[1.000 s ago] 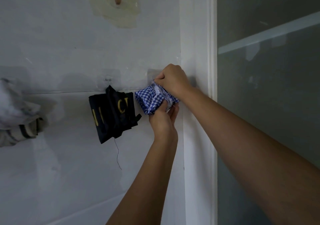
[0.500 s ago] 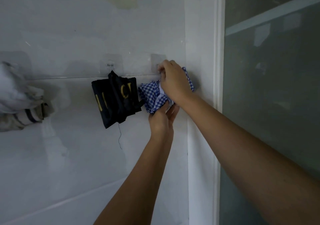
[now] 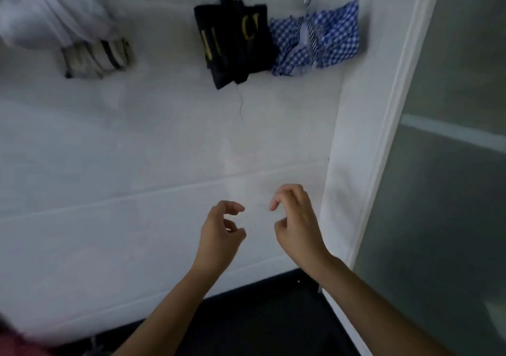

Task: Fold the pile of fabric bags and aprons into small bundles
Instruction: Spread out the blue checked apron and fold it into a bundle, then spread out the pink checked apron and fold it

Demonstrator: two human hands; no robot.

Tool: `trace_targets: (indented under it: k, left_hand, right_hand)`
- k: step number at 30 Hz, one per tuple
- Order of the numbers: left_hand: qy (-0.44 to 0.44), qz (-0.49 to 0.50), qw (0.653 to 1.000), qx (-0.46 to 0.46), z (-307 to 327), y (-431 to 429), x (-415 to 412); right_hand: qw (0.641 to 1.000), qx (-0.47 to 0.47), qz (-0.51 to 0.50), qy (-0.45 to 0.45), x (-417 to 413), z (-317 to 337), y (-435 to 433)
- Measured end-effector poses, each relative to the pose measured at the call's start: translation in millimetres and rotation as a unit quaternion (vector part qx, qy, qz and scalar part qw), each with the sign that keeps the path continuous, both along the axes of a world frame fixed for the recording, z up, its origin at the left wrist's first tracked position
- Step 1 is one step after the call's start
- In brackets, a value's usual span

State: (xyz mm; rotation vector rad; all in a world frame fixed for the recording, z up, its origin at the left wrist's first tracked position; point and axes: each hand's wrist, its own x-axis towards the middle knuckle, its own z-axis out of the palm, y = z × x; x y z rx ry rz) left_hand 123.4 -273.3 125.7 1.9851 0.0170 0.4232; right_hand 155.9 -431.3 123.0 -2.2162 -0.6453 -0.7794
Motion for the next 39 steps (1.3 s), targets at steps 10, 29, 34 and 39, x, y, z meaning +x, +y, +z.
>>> trace_targets:
  k: [10,29,34,39]
  left_hand:
    - [0.209,0.037,0.963,0.168,-149,174,-128]
    - [0.448,0.053,0.861,0.234,-283,313,-239]
    - [0.339,-0.004,0.940,0.037,-273,251,-228]
    - [0.103,0.005,0.989,-0.103,-223,176,-210]
  right_hand:
    - [0.926,-0.144,0.053,0.345,-88,-176,116]
    - [0.811,-0.261,0.002,0.523,-239,-291,252]
    - [0.851,-0.239,-0.130,0.450,-234,-285,208]
    - [0.852,-0.058,-0.308,0.419,-190,-266,122]
